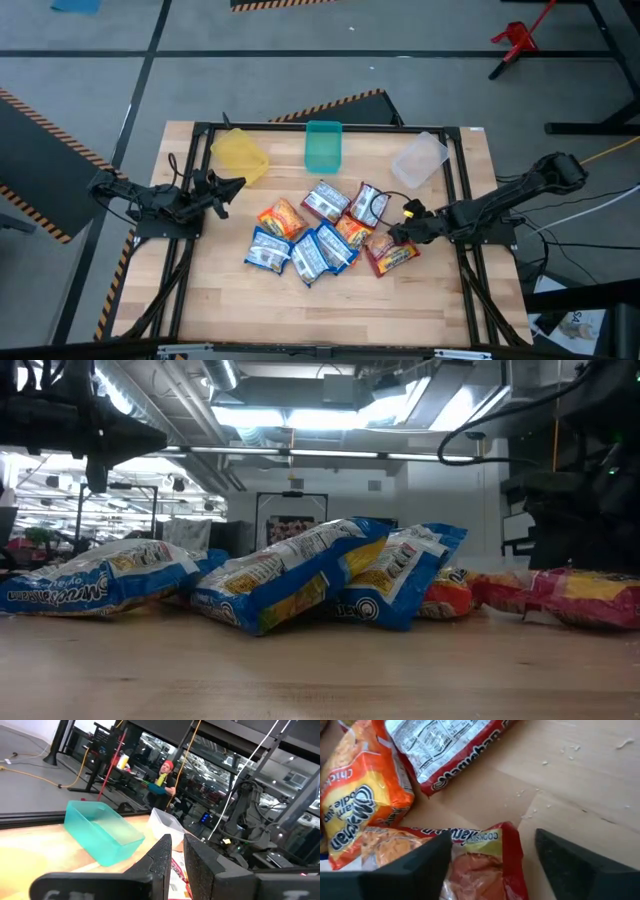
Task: Sort Maruchan noodles
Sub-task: Put the bottom red noodle pack into the transparent bin
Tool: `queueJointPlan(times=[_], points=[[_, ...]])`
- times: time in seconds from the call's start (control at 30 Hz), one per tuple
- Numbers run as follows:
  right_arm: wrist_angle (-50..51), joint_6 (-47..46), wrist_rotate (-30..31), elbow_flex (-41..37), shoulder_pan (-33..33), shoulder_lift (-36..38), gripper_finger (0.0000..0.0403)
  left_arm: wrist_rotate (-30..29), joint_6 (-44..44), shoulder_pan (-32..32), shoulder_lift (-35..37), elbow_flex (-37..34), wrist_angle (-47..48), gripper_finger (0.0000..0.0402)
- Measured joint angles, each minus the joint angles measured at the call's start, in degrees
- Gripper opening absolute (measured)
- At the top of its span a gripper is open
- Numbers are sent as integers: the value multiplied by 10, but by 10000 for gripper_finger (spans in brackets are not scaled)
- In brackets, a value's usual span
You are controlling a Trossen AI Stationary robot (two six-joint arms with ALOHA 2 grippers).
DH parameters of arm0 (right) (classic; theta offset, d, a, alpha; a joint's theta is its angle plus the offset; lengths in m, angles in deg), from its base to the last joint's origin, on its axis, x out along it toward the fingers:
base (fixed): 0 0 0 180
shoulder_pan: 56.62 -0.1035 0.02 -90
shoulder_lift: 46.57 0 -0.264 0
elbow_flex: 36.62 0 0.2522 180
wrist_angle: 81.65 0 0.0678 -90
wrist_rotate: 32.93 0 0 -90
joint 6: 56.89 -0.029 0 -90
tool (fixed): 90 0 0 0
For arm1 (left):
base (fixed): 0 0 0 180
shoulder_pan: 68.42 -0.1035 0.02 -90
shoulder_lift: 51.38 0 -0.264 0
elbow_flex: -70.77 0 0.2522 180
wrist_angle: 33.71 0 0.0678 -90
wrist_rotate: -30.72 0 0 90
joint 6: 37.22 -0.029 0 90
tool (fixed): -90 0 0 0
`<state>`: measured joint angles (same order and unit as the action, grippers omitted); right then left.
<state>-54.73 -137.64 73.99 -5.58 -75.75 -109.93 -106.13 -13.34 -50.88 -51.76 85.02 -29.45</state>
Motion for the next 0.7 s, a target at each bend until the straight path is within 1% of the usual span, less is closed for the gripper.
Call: queueJointPlan(times=[0.17,0.4,0.47,0.53,0.7], points=[[0,1,0,1,0,-23,164,-5,0,0,0,0,0,44],[1,5,0,1,0,-25,19,-5,0,0,0,0,0,44],[0,12,0,1,0,-25,8,-5,0,0,0,0,0,44],[-2,12,0,1,0,-25,11,-5,0,0,0,0,0,44],[-40,11,2,0,0,-9,2,-5,0,0,0,0,0,44]])
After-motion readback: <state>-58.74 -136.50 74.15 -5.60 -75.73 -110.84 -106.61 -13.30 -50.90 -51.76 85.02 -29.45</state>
